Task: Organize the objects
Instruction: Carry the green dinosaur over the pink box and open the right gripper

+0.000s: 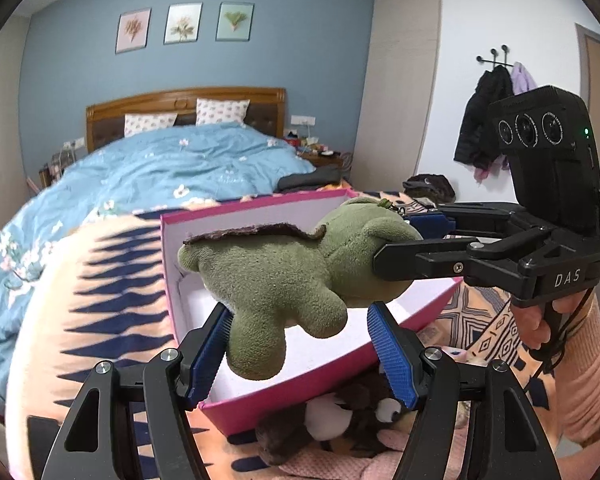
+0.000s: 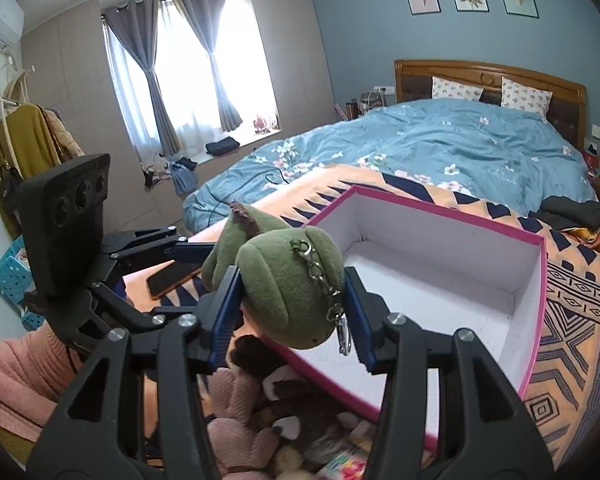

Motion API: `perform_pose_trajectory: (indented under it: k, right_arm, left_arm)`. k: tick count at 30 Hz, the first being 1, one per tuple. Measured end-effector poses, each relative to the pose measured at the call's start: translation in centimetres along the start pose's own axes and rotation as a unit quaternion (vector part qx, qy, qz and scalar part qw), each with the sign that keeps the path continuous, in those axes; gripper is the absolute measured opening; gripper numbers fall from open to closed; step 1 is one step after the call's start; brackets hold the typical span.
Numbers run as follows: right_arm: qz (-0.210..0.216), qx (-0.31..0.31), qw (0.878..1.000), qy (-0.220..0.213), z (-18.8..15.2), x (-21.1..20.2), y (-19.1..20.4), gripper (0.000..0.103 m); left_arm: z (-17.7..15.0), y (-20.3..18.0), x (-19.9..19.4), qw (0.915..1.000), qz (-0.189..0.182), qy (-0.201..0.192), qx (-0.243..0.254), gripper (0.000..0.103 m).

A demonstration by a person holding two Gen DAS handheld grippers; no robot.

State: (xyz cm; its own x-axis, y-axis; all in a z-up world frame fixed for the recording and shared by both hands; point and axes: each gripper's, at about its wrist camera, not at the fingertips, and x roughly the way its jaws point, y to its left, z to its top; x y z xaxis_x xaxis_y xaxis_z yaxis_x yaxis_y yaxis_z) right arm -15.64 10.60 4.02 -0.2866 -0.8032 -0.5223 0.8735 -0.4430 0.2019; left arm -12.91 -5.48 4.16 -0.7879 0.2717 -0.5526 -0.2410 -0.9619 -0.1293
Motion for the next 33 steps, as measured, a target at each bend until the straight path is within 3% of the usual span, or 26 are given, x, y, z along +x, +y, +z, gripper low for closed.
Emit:
perform_pose_trajectory:
  k: [15,22,30,33]
  right_arm:
    - [0.028,0.038,0.996,0.075,-1.6,5.9,-4.9,0.052]
    - [-0.001,0.045,0.99,0.131,-2.9,8.9,-6.1,0.053]
    - [-0.033,0.056,0.992,0.11,-3.1,7.3,-6.2,0.053]
    - [-0.035,0.054,0.994,0.088,-2.8,5.1,-5.3,0.058]
  left_arm:
    - [-1.7,1.6,4.3,0.9979,0.027,0.058,-0.014,0.07]
    - [-2.0,0.3,4.2,0.9972,0.05,0.053,0.017,0.07]
    - [-2.2,-0.3,2.1,0.9988,0.04,0.026,0.009,0.072]
    - [-2.3,-0.5,0.7,0.9996,0.025,0.009,0.005,0.08]
